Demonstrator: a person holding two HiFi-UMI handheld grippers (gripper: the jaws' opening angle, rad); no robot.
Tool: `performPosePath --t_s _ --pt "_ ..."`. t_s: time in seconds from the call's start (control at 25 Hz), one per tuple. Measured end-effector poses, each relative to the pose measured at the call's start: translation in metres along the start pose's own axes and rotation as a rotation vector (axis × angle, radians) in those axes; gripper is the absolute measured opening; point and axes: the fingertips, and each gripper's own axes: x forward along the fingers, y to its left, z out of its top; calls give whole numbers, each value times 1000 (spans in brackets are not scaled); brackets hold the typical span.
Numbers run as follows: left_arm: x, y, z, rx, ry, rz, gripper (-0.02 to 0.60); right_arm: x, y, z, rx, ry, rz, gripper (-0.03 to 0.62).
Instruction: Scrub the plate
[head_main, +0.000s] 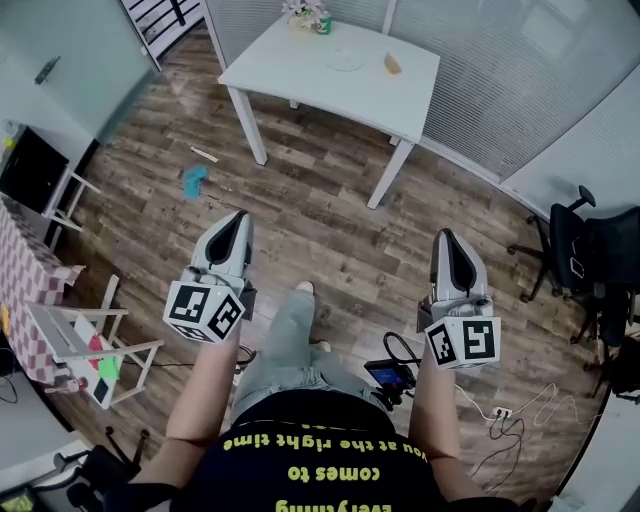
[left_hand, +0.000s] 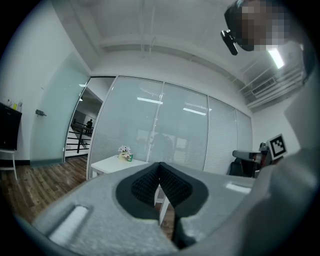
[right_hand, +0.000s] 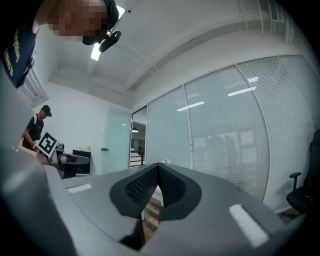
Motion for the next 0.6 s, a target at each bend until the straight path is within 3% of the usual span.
performPosePath --t_s 0.24,0.44,0.6 --pt "43 15 3 83 2 -20 0 39 -9 -4 -10 7 -11 6" --pt "95 44 5 35 8 -58 0 89 -17 -4 -36 23 -19 6" --pt "130 77 23 4 -32 -45 0 130 -25 2 -33 18 -43 6"
